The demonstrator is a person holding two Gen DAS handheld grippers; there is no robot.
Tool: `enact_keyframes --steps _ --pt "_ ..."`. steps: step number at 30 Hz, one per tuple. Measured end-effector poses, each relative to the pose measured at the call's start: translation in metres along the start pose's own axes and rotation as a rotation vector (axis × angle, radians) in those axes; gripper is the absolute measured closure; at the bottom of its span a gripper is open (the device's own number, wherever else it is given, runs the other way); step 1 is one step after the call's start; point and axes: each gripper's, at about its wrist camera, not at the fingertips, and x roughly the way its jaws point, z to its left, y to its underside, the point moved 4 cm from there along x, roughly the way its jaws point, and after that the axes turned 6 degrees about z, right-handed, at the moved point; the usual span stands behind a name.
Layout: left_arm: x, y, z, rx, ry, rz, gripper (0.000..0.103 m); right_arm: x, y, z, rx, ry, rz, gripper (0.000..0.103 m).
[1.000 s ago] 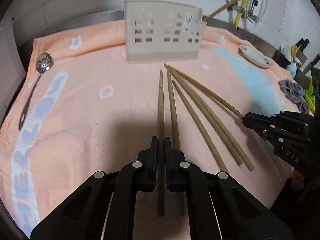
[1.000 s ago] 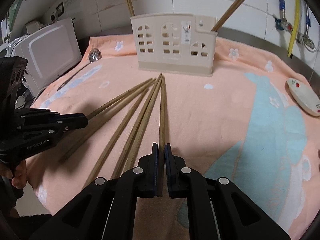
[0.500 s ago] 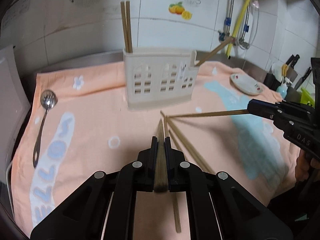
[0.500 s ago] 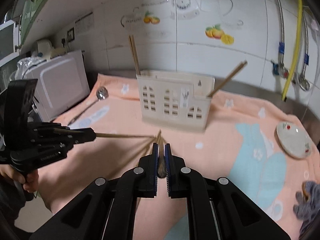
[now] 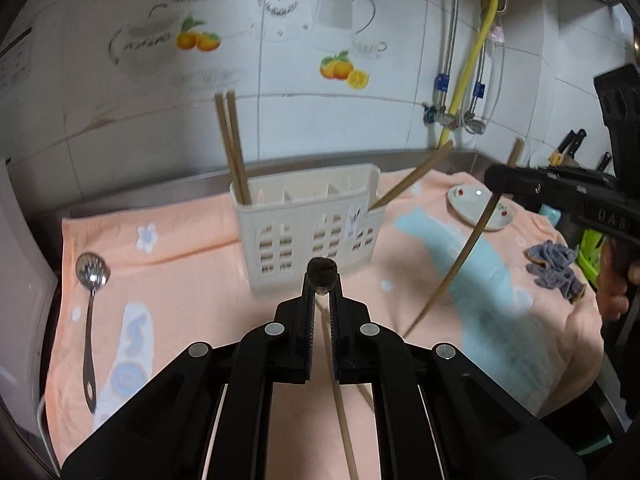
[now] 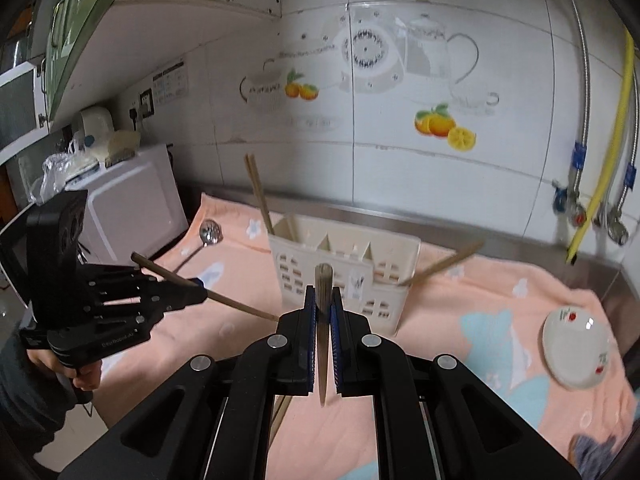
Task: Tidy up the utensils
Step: 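Lift the left tool's chopstick upright over the holder while the right tool carries its own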
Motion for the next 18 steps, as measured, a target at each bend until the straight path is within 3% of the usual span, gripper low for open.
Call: enact_keyframes --steps 9,13,18 --pt "-0.034 -0.056 -0.010 0.062 0.026 -0.091 0.097 -0.026 -0.066 -0.018 -0.012 0.023 -0.090 0.097" --pt "-0.050 -0.084 -0.009 0.086 -0.004 -0.135 0.097 -0.034 -0.094 -0.028 -0.010 0.052 -0.143 0.097" --pt "-0.044 -0.103 0.001 0.093 -0.050 -0.121 0.097 -0.027 -0.119 -0.038 -0.007 0.108 -0.180 0.097"
